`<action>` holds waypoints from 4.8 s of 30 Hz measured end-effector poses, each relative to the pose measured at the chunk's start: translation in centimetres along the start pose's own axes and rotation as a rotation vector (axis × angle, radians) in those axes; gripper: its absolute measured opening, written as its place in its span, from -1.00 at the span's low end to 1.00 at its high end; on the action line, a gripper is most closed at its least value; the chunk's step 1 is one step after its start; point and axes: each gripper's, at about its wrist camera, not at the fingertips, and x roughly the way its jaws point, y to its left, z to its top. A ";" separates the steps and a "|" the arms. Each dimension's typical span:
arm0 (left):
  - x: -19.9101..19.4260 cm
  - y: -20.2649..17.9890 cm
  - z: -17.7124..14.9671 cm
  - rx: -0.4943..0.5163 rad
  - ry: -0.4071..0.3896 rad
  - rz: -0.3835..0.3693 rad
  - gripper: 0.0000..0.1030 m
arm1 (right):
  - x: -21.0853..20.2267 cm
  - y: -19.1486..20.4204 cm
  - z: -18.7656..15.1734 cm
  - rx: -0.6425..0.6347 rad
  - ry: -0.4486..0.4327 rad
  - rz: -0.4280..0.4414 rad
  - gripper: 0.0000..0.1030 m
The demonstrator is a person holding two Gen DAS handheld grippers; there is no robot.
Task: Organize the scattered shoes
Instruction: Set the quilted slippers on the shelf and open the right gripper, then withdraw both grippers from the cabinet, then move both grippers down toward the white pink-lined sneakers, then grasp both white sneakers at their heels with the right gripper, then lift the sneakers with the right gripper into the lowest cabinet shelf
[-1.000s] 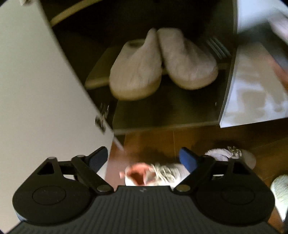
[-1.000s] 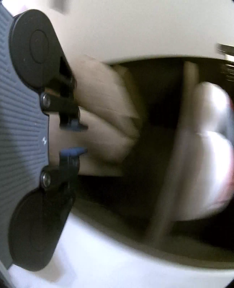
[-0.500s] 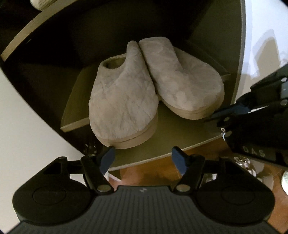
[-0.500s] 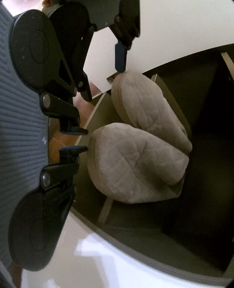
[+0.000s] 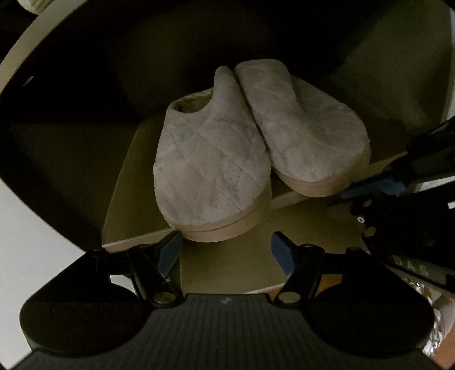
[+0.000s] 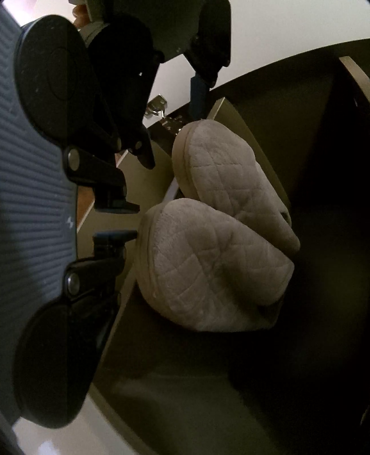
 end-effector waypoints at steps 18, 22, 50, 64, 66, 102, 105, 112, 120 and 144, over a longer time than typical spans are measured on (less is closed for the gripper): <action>-8.4 -2.5 -2.7 -0.277 0.201 -0.068 0.38 | -5.9 -0.8 -4.2 0.046 -0.003 -0.064 -0.64; -10.3 -2.3 -2.7 -0.356 0.369 -0.040 0.38 | -10.7 -1.0 -4.1 0.142 0.028 -0.124 -0.43; -42.3 3.7 12.4 -0.430 0.137 -0.029 0.53 | -44.5 3.9 3.9 0.294 -0.237 -0.302 0.62; -40.8 2.5 14.1 -0.417 0.160 -0.039 0.53 | -44.5 0.7 5.9 0.301 -0.228 -0.315 0.63; -40.6 2.6 14.2 -0.420 0.163 -0.039 0.53 | -44.3 0.4 6.2 0.301 -0.223 -0.314 0.63; -27.4 -5.5 -22.7 -0.944 0.640 0.165 0.80 | -9.9 6.5 -15.3 -0.512 0.440 0.167 0.65; -24.1 -5.6 -22.5 -0.920 0.611 0.180 0.80 | -5.5 7.7 -15.8 -0.610 0.400 0.221 0.63; -15.9 -2.0 -21.7 -0.921 0.501 0.240 0.80 | 2.8 8.4 -12.9 -0.646 0.297 0.281 0.45; -11.5 -1.8 -22.0 -0.962 0.468 0.348 0.80 | 9.7 9.2 -14.2 -0.760 0.270 0.418 0.14; -7.3 -3.2 -26.1 -0.889 0.529 0.249 0.80 | 22.8 17.5 -19.3 -0.855 0.412 0.475 -0.56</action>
